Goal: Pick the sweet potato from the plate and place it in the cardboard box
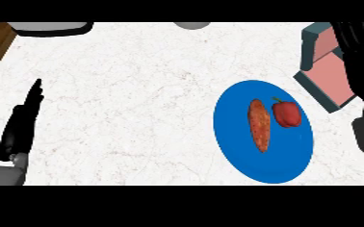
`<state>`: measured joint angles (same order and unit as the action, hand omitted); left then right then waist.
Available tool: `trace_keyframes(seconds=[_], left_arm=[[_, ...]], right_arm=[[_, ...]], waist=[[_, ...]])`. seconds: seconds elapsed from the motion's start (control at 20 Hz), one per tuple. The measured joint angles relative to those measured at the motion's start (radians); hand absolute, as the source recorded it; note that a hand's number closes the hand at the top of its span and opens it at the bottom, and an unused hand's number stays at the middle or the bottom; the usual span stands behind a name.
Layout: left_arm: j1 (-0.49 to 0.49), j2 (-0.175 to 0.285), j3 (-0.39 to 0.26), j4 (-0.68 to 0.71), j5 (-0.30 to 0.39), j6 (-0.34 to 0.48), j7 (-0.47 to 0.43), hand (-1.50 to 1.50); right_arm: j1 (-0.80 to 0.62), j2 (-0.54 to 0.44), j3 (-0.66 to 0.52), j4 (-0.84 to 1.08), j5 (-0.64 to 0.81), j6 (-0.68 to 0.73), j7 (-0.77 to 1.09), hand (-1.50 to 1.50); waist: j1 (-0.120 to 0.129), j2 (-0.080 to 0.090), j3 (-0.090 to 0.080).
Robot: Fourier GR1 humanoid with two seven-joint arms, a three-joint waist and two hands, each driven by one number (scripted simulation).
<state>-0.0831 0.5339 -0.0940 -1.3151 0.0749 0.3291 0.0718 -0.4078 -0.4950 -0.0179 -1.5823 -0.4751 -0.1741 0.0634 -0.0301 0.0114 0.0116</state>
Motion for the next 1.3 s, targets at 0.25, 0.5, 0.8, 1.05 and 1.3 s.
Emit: trace_keyframes(seconds=[0.25, 0.5, 0.8, 1.05, 1.3], left_arm=[[0.0, -0.01, -0.027, -0.012, -0.018, -0.025, -0.035, 0.0], [0.025, -0.031, -0.053, -0.023, -0.014, -0.047, -0.065, 0.0], [0.028, -0.046, -0.093, -0.056, -0.017, -0.087, -0.092, 0.0], [0.01, -0.057, -0.119, -0.053, -0.028, -0.115, -0.11, 0.0], [-0.015, -0.077, -0.136, -0.031, -0.047, -0.13, -0.126, 0.0]], right_arm=[[0.236, 0.001, -0.073, -0.073, 0.089, -0.022, -0.226, -1.5], [0.409, 0.063, -0.234, -0.038, 0.143, -0.164, -0.416, -1.5], [0.691, 0.188, -0.262, -0.06, 0.289, -0.2, -0.826, -1.5], [0.951, 0.258, -0.2, -0.127, 0.49, -0.288, -0.947, -1.5], [1.204, 0.345, -0.069, -0.305, 0.685, -0.361, -0.892, -1.5]], waist=[[-0.052, -0.018, -0.005], [-0.134, -0.032, 0.003], [-0.096, -0.026, -0.004], [-0.051, -0.017, -0.011], [-0.016, -0.011, -0.014]])
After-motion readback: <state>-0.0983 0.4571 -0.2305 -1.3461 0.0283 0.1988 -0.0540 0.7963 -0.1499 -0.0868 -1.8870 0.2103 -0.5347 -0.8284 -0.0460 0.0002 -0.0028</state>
